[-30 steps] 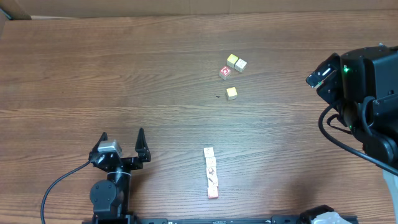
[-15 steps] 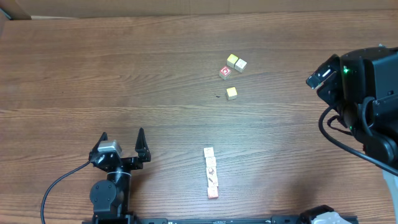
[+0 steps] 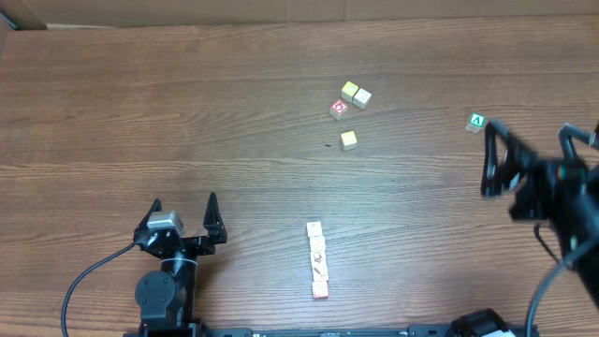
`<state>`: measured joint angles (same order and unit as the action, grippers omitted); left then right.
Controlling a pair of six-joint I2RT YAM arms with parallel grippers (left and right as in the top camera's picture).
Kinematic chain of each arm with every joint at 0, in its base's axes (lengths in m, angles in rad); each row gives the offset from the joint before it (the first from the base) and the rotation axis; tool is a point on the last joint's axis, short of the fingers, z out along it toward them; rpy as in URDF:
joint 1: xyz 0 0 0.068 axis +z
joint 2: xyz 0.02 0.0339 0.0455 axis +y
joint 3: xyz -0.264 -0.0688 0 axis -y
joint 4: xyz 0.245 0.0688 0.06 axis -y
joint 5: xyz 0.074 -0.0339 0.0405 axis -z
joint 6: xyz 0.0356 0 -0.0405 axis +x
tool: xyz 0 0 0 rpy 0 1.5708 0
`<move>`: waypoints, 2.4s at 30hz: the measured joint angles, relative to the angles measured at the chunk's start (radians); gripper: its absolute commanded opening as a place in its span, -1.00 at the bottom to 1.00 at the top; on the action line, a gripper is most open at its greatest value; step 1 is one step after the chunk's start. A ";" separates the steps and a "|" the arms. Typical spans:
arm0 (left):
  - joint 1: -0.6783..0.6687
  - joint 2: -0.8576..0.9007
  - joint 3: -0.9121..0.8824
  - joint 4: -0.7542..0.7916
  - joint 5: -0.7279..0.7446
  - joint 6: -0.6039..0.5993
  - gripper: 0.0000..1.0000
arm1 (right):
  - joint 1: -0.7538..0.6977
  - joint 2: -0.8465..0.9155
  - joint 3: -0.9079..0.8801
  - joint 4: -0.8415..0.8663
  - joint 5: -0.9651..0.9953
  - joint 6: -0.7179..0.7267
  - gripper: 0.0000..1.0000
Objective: Flip 5 blocks
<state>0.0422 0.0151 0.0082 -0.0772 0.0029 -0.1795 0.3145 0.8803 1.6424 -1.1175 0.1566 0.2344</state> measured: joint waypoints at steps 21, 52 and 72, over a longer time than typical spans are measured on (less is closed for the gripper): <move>0.000 0.000 0.000 -0.001 0.000 0.000 0.99 | -0.097 -0.782 -1.276 0.883 -0.346 -0.238 1.00; 0.000 0.000 0.000 -0.001 0.000 0.000 1.00 | -0.262 -0.866 -1.606 0.993 -0.329 -0.238 1.00; 0.000 0.000 0.000 -0.001 0.000 0.000 0.99 | -0.262 -0.866 -1.606 0.994 -0.325 -0.239 1.00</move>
<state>0.0422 0.0151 0.0082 -0.0780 0.0029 -0.1791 0.0528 0.0147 0.0364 -0.1234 -0.1680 -0.0044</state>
